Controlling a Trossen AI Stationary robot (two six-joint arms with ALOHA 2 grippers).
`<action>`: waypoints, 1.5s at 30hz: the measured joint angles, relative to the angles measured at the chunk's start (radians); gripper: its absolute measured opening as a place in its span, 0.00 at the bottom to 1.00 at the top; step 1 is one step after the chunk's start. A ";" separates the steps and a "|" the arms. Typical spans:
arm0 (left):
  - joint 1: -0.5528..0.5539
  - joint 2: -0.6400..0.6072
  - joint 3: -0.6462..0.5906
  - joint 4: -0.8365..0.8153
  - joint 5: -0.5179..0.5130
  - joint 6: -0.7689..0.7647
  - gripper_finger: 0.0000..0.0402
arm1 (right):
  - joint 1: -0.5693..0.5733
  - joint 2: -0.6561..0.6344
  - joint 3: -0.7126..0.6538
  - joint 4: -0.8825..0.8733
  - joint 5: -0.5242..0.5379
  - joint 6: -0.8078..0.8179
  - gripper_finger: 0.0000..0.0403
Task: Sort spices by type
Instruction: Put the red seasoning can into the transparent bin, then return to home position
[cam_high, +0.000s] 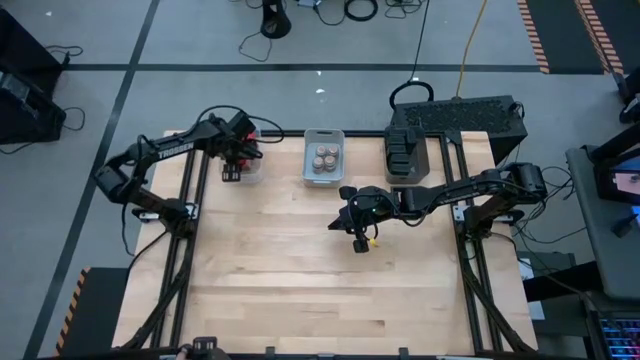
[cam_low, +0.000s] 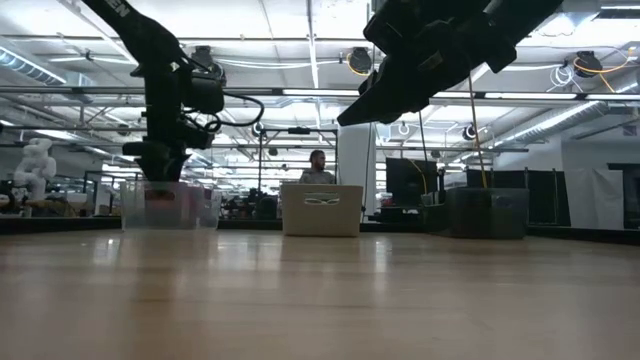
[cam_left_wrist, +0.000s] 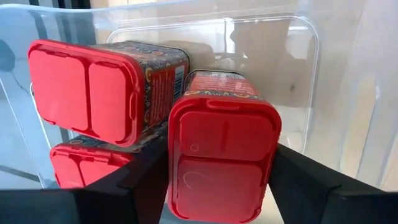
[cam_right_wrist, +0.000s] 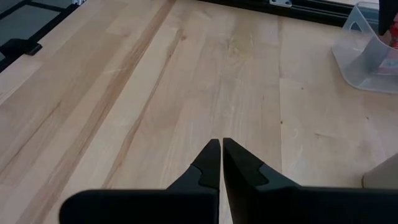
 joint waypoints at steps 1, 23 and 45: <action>0.000 0.000 0.000 0.000 -0.001 -0.001 0.61 | 0.000 0.000 0.000 0.000 0.000 0.000 0.00; -0.001 -0.092 0.037 -0.020 -0.010 -0.001 0.68 | 0.000 0.000 0.000 0.000 0.000 -0.008 0.00; -0.069 -0.413 0.087 0.179 0.811 -0.561 0.68 | 0.000 0.000 0.000 0.147 0.000 0.044 0.00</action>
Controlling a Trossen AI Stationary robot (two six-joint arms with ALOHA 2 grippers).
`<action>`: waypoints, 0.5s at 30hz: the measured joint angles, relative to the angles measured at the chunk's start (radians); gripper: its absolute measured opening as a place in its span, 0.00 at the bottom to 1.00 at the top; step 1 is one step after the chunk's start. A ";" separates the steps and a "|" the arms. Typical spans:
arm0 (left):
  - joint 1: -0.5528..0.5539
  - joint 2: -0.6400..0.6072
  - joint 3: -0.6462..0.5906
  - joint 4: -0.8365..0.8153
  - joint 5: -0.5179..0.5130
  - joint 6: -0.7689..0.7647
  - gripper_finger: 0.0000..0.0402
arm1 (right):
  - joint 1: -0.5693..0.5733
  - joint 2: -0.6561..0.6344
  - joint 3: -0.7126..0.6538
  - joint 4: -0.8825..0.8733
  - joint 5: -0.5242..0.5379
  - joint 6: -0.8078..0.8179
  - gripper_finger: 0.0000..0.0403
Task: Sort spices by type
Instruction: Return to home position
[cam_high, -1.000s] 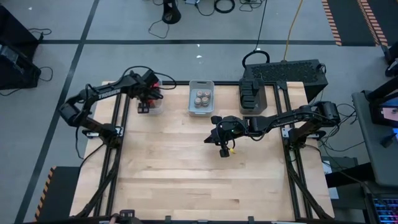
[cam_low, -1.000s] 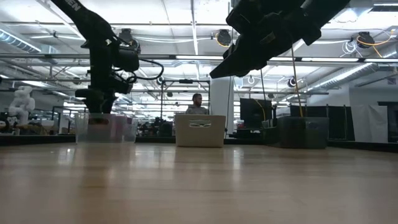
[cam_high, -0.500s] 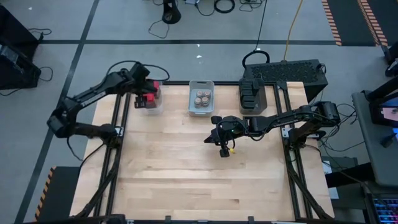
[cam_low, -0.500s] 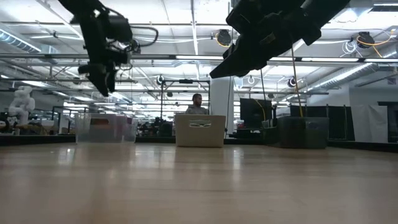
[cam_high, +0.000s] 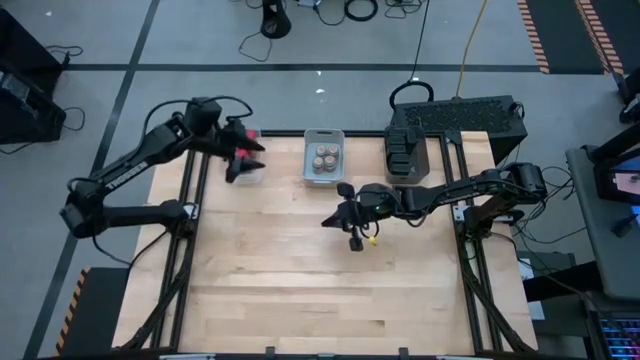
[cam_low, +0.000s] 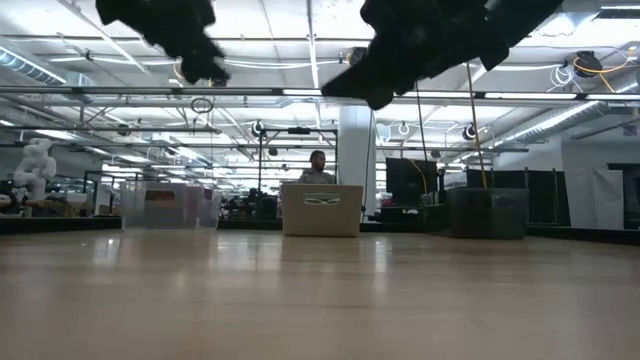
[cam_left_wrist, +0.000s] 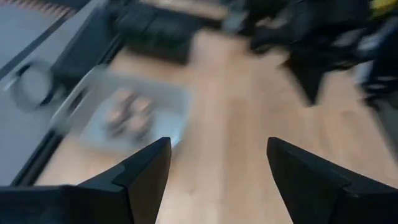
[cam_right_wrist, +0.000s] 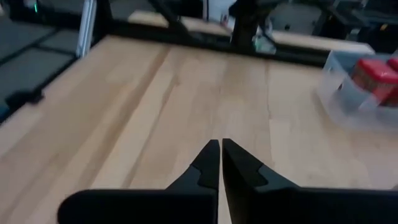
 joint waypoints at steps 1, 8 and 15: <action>-0.025 -0.007 0.000 0.026 0.023 -0.012 0.68 | 0.000 0.000 0.000 0.018 0.000 0.012 0.00; -0.279 -0.022 -0.030 0.260 0.009 -0.101 0.68 | 0.000 -0.014 0.000 0.072 0.000 0.059 0.00; -0.535 -0.021 -0.221 0.621 -0.231 -0.202 0.68 | -0.014 -0.169 0.000 -0.045 0.000 0.063 0.00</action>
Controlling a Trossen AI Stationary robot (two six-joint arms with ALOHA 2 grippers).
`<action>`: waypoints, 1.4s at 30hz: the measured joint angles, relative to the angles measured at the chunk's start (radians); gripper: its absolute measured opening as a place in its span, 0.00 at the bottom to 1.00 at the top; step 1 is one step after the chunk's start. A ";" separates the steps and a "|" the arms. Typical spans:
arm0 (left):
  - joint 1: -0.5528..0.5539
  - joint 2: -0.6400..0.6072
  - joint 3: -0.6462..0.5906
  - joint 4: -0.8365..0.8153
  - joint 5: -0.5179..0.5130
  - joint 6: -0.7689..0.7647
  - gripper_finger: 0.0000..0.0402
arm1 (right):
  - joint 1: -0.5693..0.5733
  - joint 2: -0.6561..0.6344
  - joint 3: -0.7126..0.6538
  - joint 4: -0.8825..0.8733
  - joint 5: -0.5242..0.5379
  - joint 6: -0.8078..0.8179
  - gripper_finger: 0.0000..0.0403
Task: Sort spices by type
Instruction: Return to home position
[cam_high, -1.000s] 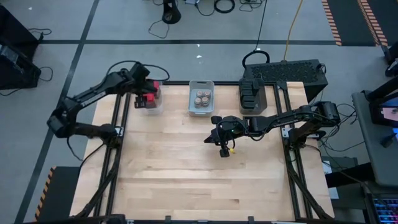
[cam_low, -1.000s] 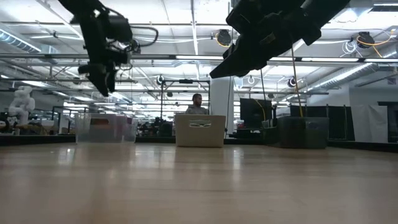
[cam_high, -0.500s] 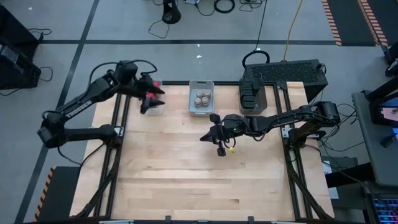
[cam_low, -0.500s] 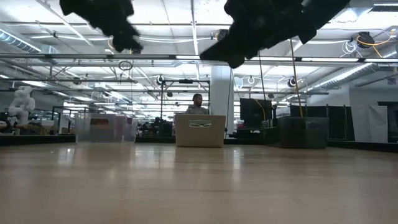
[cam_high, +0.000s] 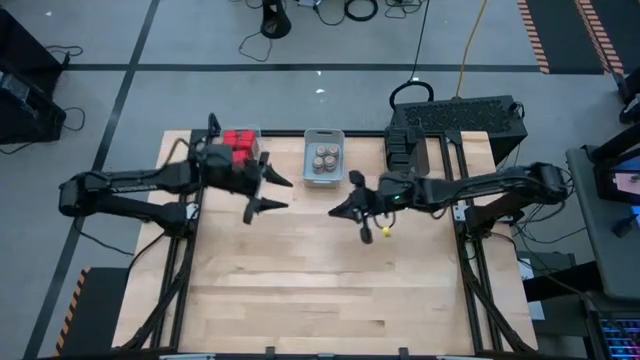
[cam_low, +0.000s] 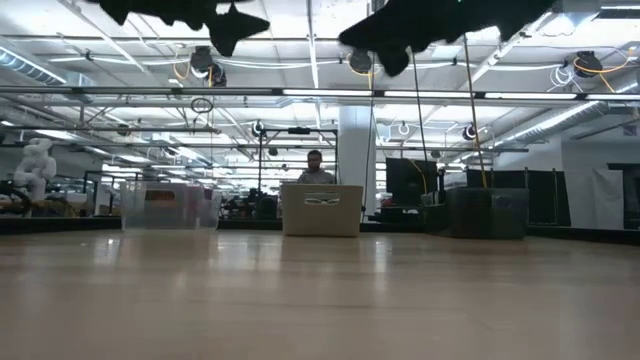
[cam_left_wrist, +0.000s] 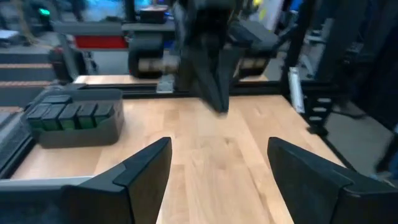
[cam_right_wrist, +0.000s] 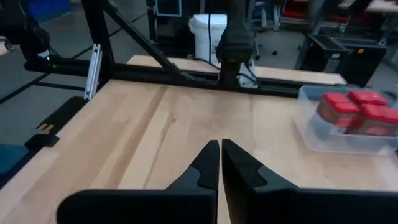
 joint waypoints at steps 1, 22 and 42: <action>-0.028 0.000 -0.029 0.043 -0.044 -0.013 0.68 | -0.004 -0.031 0.000 -0.027 0.001 -0.003 0.00; -0.209 -0.329 -0.400 0.290 -0.352 -0.075 0.68 | -0.019 -0.472 -0.315 -0.135 0.092 0.078 0.00; -0.209 -0.661 -0.607 0.185 -0.458 -0.046 0.68 | -0.077 -0.768 -0.642 0.048 0.126 0.174 0.00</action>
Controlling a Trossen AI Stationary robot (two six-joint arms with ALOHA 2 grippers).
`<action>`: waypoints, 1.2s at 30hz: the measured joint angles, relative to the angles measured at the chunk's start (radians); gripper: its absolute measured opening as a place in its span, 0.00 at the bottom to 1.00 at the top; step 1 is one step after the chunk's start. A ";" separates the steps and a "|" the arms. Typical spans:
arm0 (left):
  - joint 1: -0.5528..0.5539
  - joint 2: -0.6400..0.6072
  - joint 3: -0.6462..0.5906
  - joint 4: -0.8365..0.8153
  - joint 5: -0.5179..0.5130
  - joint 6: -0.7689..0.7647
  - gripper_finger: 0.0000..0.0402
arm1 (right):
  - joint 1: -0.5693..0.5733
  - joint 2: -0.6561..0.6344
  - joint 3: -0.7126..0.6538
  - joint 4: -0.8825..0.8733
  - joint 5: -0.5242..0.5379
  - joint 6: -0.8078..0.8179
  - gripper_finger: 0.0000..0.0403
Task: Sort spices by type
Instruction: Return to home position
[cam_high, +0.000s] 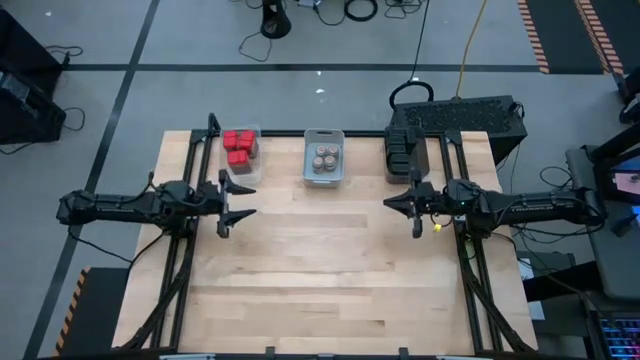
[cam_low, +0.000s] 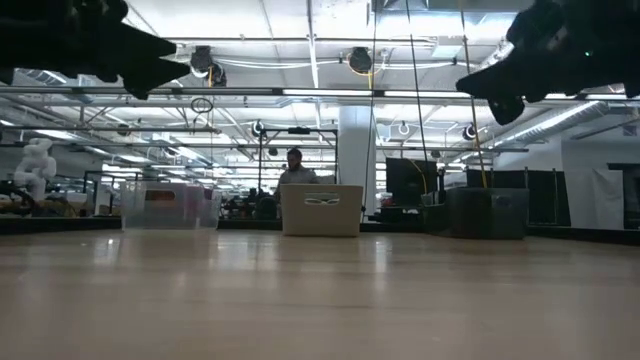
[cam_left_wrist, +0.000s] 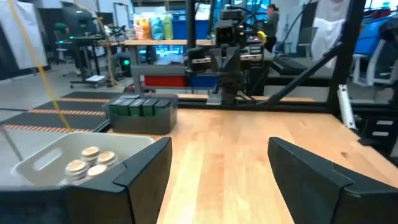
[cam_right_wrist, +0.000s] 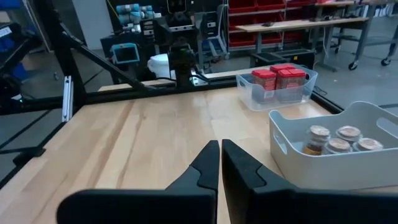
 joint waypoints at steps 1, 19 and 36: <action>0.000 -0.017 0.000 -0.019 -0.010 0.001 0.68 | -0.002 -0.013 -0.011 0.001 -0.001 -0.005 0.00; 0.000 -0.152 -0.171 0.065 -0.001 -0.106 0.68 | -0.044 -0.046 -0.209 0.148 -0.102 0.060 0.00; 0.000 -0.149 -0.171 0.005 -0.112 -0.130 0.68 | -0.079 -0.044 -0.205 -0.007 -0.047 0.087 0.00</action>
